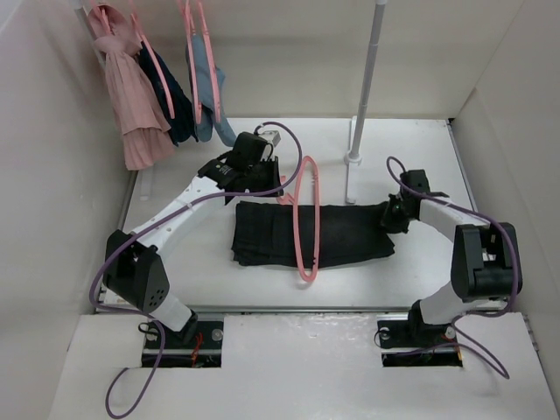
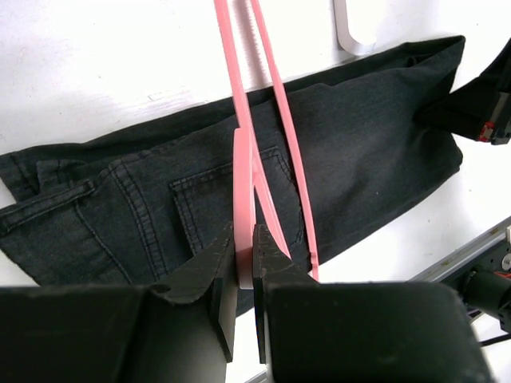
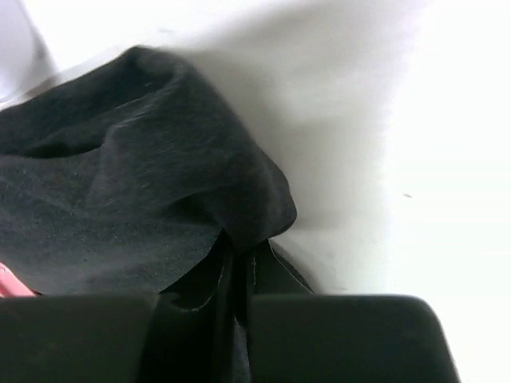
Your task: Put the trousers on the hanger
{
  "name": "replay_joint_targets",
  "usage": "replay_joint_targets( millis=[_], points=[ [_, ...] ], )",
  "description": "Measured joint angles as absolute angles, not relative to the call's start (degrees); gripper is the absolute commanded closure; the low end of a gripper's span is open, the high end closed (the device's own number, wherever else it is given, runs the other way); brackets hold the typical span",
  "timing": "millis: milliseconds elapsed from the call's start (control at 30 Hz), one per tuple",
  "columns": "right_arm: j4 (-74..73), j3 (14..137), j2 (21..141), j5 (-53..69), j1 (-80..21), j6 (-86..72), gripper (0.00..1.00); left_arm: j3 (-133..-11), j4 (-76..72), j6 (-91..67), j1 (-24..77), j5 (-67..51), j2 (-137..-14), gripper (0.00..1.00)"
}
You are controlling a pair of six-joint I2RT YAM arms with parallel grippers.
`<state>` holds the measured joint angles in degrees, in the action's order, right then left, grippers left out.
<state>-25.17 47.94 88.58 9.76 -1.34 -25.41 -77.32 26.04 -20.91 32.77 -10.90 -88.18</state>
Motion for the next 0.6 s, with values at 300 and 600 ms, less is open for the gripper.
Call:
replay_joint_targets(
  millis=[300,600],
  points=[
    [-23.66,64.49,89.34,12.01,-25.76,-25.15,1.00,-77.32,26.02,-20.73,32.62,-10.52,-87.88,1.00],
    [-9.76,70.17,103.39,28.56,-32.29,-32.47,1.00,-75.37,27.83,-18.83,32.27,-7.49,-87.88,1.00]
  ],
)
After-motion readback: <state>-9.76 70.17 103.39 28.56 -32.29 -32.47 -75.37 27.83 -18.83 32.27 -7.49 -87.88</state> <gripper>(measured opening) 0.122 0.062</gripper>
